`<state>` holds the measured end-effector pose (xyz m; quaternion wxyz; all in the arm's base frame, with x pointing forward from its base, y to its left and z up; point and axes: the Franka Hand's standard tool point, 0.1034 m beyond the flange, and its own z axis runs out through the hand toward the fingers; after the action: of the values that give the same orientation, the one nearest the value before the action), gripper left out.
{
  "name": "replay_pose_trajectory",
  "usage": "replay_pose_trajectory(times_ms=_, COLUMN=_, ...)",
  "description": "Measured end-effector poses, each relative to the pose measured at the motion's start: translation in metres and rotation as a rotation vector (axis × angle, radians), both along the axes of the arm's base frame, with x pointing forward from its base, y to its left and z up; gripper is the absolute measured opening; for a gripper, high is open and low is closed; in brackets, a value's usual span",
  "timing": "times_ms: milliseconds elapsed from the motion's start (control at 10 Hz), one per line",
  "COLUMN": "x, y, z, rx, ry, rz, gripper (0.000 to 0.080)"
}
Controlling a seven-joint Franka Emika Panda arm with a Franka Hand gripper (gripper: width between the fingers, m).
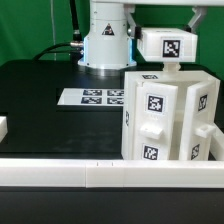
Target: Assemble cabinet
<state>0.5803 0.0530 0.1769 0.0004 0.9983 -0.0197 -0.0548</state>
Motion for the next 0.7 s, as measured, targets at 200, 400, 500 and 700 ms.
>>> replay_pose_trajectory(times_ms=200, x=-0.0004, y=0.0033, z=-0.0018, rx=0.0, ry=0.003, rz=0.001, gripper=0.0564)
replay_pose_trajectory(times_ms=400, x=-0.0005, y=0.0042, z=-0.0019, rx=0.001, ry=0.002, rz=-0.001, gripper=0.0564)
replay_pose_trajectory(times_ms=500, x=-0.0006, y=0.0039, z=-0.0019, rx=0.001, ry=0.001, rz=-0.001, gripper=0.0564)
replay_pose_trajectory(times_ms=700, x=-0.0004, y=0.0037, z=-0.0017, rx=0.001, ry=0.001, rz=0.0, gripper=0.0564)
